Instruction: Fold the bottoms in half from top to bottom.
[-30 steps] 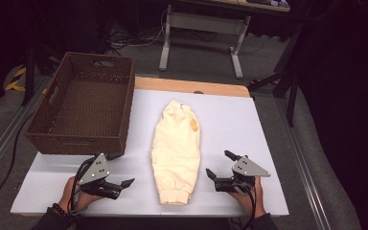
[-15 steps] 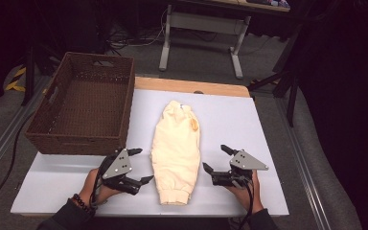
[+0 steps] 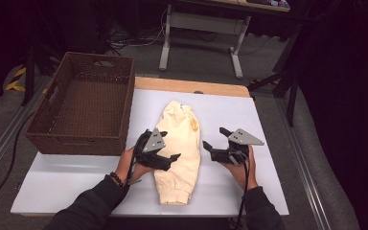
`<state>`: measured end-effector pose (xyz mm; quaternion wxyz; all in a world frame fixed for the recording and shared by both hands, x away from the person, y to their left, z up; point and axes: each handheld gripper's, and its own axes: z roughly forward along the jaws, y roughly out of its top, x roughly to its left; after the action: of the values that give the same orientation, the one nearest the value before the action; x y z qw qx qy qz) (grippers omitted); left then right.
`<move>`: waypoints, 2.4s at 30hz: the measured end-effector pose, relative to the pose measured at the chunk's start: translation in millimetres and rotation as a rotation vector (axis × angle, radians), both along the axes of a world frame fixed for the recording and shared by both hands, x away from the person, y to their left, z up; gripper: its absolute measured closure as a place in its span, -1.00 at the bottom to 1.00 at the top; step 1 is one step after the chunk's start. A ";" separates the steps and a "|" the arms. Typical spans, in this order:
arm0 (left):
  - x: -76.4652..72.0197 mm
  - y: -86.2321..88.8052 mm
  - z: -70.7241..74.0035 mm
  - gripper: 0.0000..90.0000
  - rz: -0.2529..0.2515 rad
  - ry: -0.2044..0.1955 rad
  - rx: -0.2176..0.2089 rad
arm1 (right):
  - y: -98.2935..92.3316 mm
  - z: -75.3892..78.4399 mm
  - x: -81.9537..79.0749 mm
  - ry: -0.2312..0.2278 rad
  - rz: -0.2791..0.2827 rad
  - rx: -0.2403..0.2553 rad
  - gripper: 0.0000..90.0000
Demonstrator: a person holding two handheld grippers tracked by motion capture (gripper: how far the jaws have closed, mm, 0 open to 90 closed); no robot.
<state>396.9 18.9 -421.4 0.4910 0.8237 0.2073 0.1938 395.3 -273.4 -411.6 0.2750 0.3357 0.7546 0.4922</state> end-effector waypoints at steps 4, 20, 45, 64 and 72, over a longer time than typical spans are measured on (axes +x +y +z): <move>27.1 -11.9 0.7 -0.64 0.081 0.054 0.002 | 3.1 -4.0 21.6 0.041 -0.009 -0.015 -0.66; 107.7 -21.9 -7.6 -0.56 0.310 0.205 0.031 | 40.2 -4.9 96.7 0.198 -0.092 -0.054 -0.35; 138.5 -9.7 -32.1 0.47 0.267 0.376 0.111 | 56.6 -36.3 143.3 0.453 -0.116 -0.091 0.19; 136.1 -18.2 -28.0 0.79 0.263 0.329 0.169 | 63.2 -32.3 139.7 0.440 -0.096 -0.115 0.83; 134.5 -20.6 -23.4 0.81 0.273 0.290 0.161 | 63.9 -25.4 136.8 0.403 -0.109 -0.127 0.84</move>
<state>531.3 -1.7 -444.8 0.3578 0.8437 0.3695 0.1539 532.1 -209.6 -436.9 0.1656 0.4497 0.8045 0.3510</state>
